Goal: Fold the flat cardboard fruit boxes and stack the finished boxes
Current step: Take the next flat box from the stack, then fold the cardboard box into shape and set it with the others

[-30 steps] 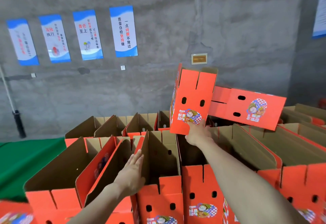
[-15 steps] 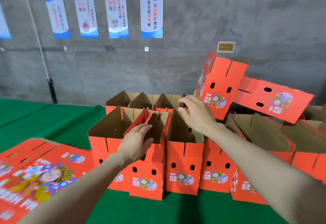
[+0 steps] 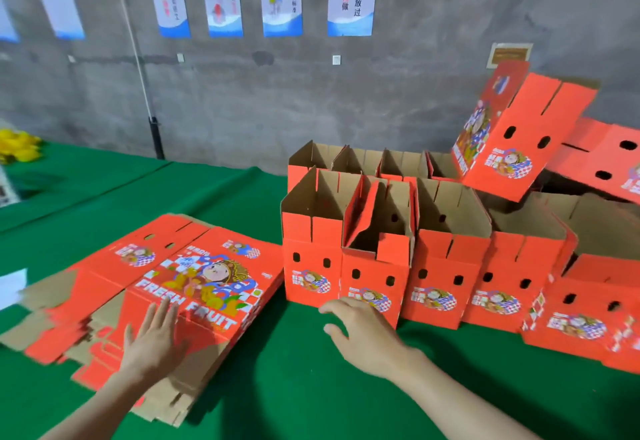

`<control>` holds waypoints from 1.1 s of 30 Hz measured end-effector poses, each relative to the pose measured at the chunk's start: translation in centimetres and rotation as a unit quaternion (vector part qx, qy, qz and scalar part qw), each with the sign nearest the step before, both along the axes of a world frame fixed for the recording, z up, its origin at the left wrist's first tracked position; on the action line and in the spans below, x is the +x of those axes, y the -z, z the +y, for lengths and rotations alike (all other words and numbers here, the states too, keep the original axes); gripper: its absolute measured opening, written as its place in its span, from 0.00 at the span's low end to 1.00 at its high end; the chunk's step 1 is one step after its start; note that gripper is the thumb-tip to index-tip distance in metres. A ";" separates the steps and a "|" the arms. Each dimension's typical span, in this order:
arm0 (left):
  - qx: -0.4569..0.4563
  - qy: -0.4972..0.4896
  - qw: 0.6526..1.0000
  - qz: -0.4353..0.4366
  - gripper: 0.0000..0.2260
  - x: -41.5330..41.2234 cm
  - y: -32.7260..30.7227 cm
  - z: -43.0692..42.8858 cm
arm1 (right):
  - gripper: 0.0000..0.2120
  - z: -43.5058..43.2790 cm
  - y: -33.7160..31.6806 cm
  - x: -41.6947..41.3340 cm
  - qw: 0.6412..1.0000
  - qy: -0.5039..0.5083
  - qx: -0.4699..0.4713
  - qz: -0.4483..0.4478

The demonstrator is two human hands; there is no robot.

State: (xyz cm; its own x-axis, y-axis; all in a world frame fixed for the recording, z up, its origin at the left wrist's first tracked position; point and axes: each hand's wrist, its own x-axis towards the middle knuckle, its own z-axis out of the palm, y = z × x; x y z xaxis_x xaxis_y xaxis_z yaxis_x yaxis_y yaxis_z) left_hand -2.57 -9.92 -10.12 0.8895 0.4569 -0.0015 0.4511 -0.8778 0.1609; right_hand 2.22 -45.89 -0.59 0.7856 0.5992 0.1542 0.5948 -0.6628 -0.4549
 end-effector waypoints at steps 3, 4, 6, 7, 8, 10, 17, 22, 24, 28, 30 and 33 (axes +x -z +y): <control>0.000 0.036 0.998 0.058 0.31 -2.0 2.2 1.7 | 0.17 2.5 1.5 -0.8 0.999 0.012 -0.016 0.029; 0.012 0.045 0.997 0.059 0.30 -2.4 2.7 1.7 | 0.17 3.6 2.0 -1.1 0.999 0.013 -0.019 0.038; 0.048 0.054 0.996 0.043 0.32 -3.0 3.5 0.5 | 0.17 6.0 3.0 -1.6 0.998 0.010 -0.028 0.056; 0.057 0.054 0.996 0.037 0.35 -3.4 3.8 -0.3 | 0.17 7.2 3.6 -1.8 0.997 0.008 -0.036 0.067; 0.063 0.063 0.995 0.036 0.38 -3.7 4.0 -1.2 | 0.17 8.3 4.2 -2.0 0.996 0.006 -0.047 0.081; 0.082 0.074 0.993 0.035 0.38 -4.3 4.1 -2.8 | 0.18 10.6 5.5 -2.1 0.991 0.008 -0.065 0.118; 0.052 0.155 0.986 -0.030 0.30 -5.4 2.1 -2.3 | 0.19 16.4 9.8 -0.6 0.924 0.186 0.042 0.331; 0.013 0.226 0.972 -0.062 0.28 -6.4 2.0 -0.6 | 0.10 19.1 10.4 0.2 0.841 0.324 0.225 0.370; 0.010 0.254 0.958 -0.133 0.28 -7.1 1.6 0.7 | 0.09 19.7 9.5 0.3 0.837 0.334 0.233 0.365; 0.077 0.334 0.916 -0.209 0.37 -8.1 -0.5 2.7 | 0.08 20.2 6.9 1.5 0.807 0.335 0.308 0.377; 0.121 0.327 0.900 -0.260 0.29 -7.7 -2.4 3.4 | 0.07 20.5 4.9 1.9 0.787 0.319 0.347 0.399; 0.123 0.296 0.874 -0.365 0.19 -6.3 -7.3 3.7 | 0.07 20.3 1.4 1.6 0.753 0.301 0.377 0.448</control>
State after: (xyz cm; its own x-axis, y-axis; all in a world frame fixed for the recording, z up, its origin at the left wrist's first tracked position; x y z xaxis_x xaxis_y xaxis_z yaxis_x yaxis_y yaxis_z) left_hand -8.83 -6.19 -2.78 0.6932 -0.1777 0.6985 -0.2387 -0.9710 -0.0100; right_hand 3.83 -25.57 -1.98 0.8708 0.1005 -0.4812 -0.4795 -0.0421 -0.8765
